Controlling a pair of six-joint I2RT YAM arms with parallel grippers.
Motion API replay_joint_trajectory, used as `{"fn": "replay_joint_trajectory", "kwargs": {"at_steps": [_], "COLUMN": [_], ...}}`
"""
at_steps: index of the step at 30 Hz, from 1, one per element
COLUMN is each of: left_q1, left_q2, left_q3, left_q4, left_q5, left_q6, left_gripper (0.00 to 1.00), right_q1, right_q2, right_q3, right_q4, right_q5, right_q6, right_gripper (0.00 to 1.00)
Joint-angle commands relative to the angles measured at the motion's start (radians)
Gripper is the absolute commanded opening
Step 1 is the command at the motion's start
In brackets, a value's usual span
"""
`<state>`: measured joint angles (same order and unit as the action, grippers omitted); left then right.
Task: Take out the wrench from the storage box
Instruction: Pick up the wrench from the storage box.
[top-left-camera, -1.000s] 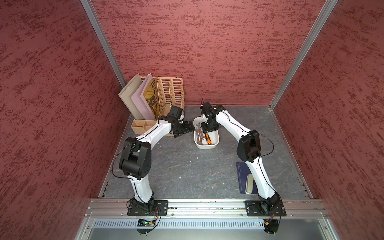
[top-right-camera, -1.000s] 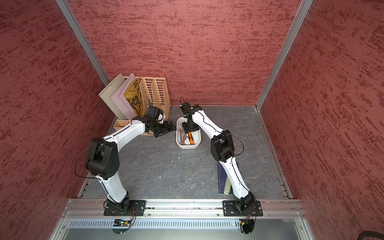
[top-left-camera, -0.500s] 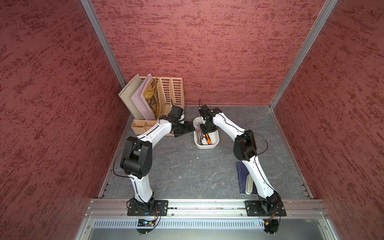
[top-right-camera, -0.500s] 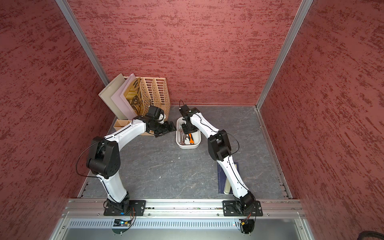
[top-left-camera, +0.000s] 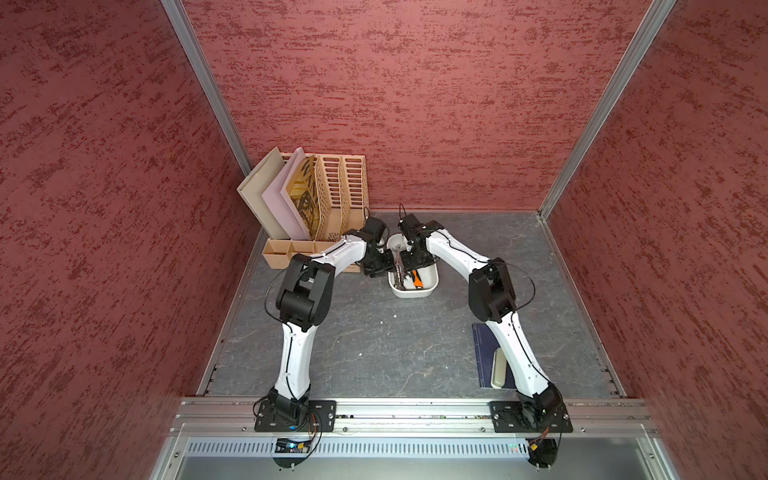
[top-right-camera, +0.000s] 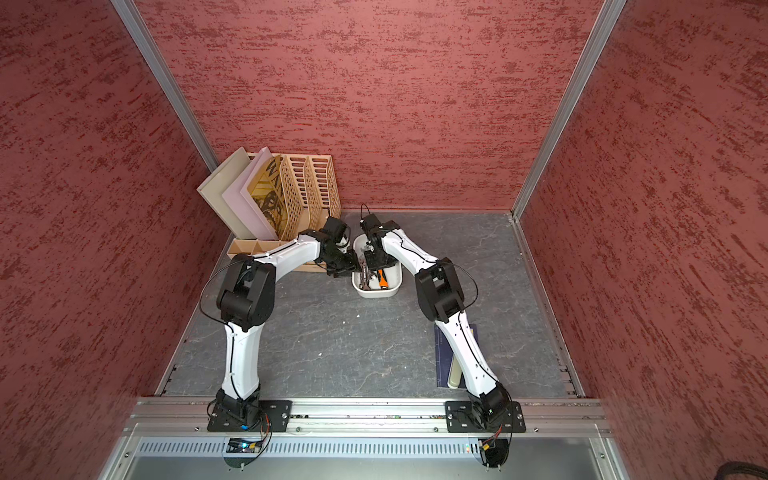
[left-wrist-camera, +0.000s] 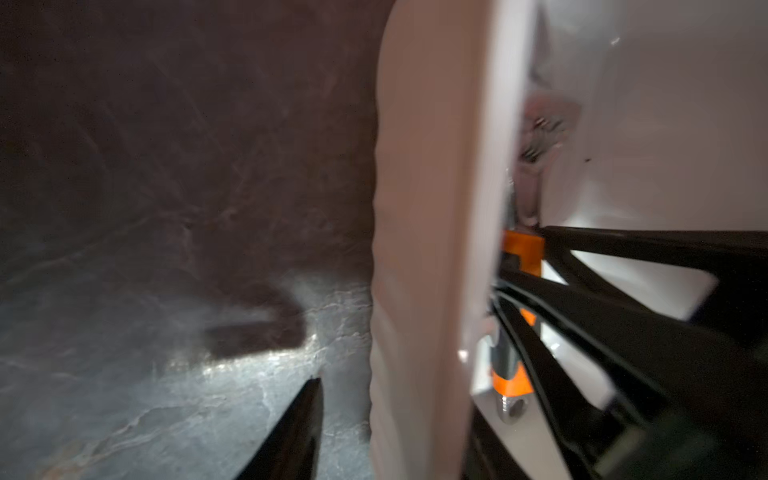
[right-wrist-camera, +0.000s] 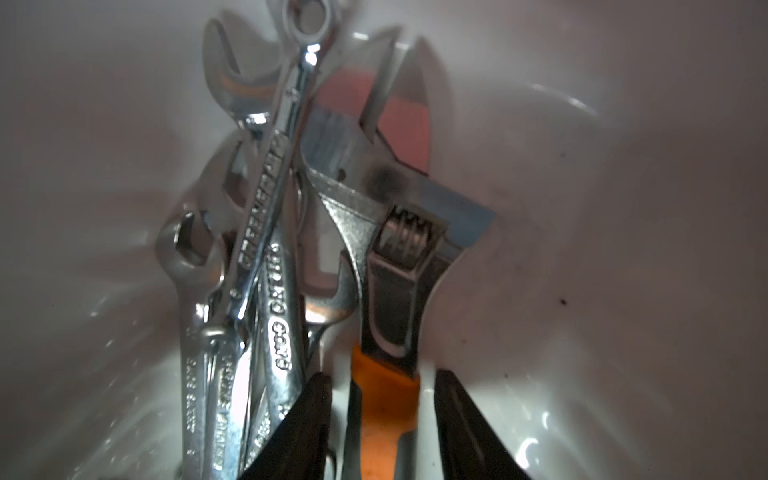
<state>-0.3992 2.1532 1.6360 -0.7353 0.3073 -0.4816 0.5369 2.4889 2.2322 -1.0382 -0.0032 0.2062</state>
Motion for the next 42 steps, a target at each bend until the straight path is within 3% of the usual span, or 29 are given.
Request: {"fn": "replay_joint_trajectory", "kwargs": {"at_steps": [1,11,16,33,36,39,42], "left_q1": [-0.012,-0.041,-0.047,-0.108,-0.112,-0.112,-0.110], "left_q2": [-0.015,-0.092,-0.124,-0.224,-0.238,-0.255,-0.278], "left_q3": [0.019,-0.077,-0.121,-0.255,-0.267,-0.278,-0.286], "left_q4": [-0.029,-0.002,0.019,0.046,0.053,0.058,0.053], "left_q5": [-0.024,-0.048,-0.056,-0.105,-0.115,-0.125,-0.145], "left_q6": [-0.011,-0.014,-0.006,0.005,-0.002,-0.011,-0.016], "left_gripper": [0.38,0.12,0.10,0.13,0.18,0.32,0.37], "right_q1": [-0.013,-0.013,-0.007,0.070,0.080,0.090,0.098], "right_q2": [-0.091,-0.132,-0.161,-0.218,-0.226,-0.223,-0.216], "right_q3": [-0.057,-0.110,-0.145,-0.266,-0.273,-0.273,-0.273], "right_q4": [0.068,0.087,0.092,0.089,0.089,0.082,0.072], "right_q5": [-0.027,-0.046,-0.043,-0.002,-0.004,-0.001,0.007], "right_q6": [0.016,0.031,0.045,0.103,0.112,0.125,0.147], "right_gripper": [0.45,0.45,0.45,0.45,0.45,0.45,0.45]}}
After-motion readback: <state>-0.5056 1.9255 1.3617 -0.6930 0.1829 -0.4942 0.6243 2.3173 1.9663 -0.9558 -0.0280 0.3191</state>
